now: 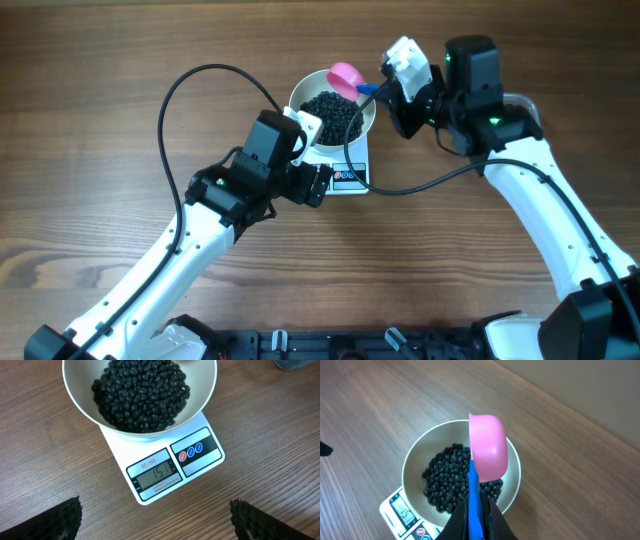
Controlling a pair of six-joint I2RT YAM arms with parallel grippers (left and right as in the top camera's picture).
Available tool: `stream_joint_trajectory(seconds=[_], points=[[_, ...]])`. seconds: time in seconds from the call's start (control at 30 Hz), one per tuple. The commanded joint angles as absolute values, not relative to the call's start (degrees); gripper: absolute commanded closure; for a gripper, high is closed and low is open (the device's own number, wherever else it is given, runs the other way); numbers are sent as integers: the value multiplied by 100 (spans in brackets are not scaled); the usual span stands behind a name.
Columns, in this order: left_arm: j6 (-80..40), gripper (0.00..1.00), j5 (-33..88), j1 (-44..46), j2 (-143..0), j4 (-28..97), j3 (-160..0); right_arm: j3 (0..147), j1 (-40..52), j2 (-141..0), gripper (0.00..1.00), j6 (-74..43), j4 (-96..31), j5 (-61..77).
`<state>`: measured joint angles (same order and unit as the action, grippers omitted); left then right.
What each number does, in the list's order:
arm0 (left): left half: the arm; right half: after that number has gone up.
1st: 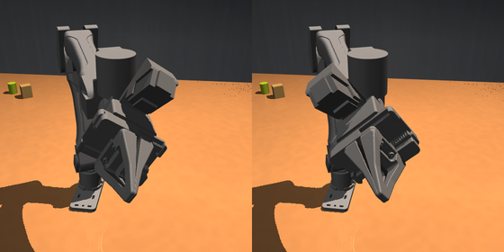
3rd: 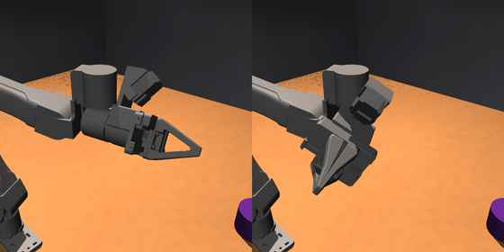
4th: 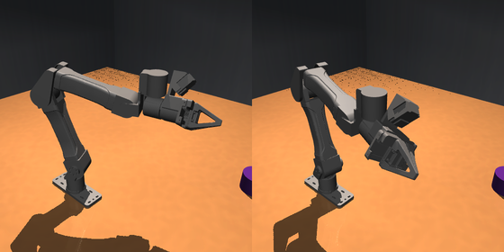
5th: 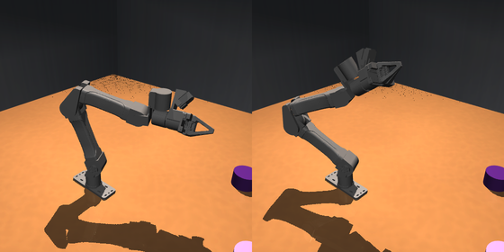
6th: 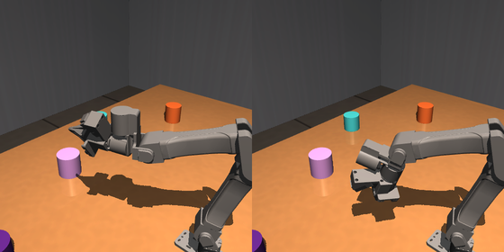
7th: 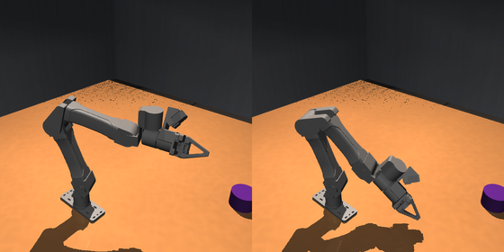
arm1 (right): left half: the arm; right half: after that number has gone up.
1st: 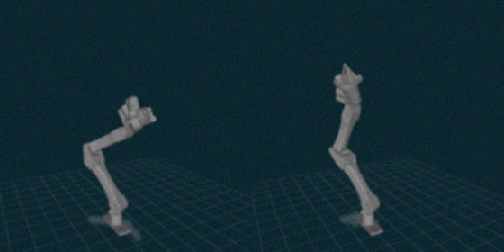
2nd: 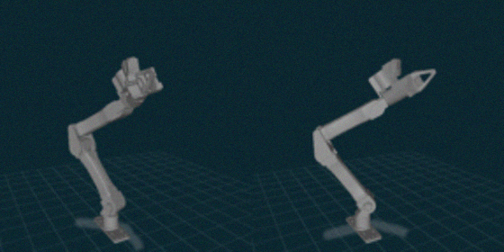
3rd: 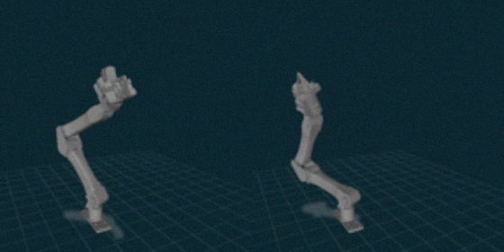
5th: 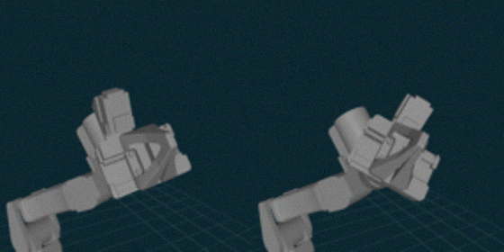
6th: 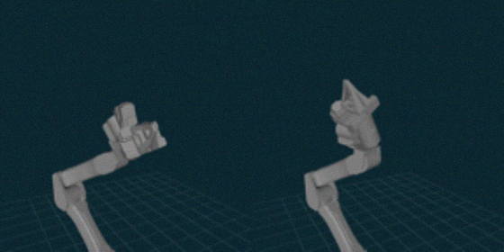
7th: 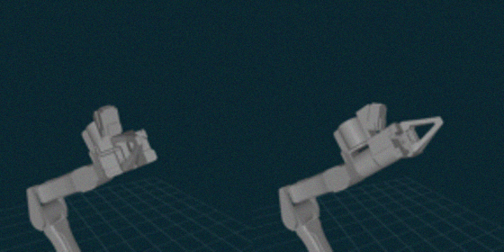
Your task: Scoop item into bowl and weigh 150g on scale
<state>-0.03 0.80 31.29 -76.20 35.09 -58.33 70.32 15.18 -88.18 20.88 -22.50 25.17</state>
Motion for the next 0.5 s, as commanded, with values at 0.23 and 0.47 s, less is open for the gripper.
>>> stream_joint_trajectory(seconds=[0.23, 0.47], points=[[86, 0, 126, 3127, -7629, 3492, -5795, 7081, 1717, -9391, 96, 1138, -2189, 2464], [89, 0, 126, 3127, -7629, 3492, -5795, 7081, 2025, -9719, 96, 1199, -2141, 2206]])
